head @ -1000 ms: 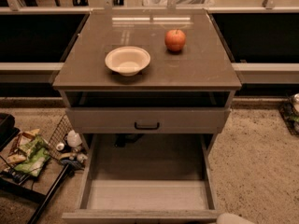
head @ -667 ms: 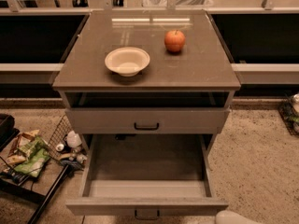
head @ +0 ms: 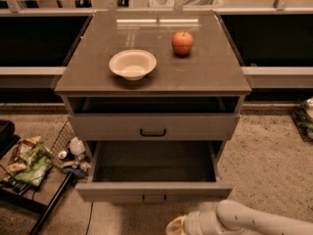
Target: Close middle drawer
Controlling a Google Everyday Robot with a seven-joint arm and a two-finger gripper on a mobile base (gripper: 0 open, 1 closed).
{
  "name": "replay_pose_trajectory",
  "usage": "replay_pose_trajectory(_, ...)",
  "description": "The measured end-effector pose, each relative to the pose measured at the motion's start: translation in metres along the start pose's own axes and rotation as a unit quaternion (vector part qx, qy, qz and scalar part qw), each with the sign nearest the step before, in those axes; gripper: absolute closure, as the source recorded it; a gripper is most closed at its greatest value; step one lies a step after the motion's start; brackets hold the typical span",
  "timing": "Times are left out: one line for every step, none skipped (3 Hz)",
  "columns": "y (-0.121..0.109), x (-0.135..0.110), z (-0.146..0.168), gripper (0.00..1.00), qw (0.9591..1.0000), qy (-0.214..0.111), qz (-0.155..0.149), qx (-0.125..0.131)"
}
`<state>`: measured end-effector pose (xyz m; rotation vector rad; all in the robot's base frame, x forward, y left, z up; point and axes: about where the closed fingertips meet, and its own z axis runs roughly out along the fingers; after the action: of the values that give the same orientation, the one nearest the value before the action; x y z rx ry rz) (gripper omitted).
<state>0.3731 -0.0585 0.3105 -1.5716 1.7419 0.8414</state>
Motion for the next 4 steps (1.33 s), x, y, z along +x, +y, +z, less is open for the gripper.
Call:
replay_pose_trajectory(-0.044,-0.021,0.005,1.00,0.9997,-0.005,-0.022,-0.004)
replay_pose_trajectory(-0.102,-0.050,0.010,1.00,0.9985,-0.011,-0.053,-0.005)
replay_pose_trajectory(-0.128,-0.062,0.015,1.00,0.9978,-0.012,-0.065,-0.006)
replay_pose_trajectory(-0.151,-0.063,0.017,1.00,0.9975,-0.004,-0.070,0.011)
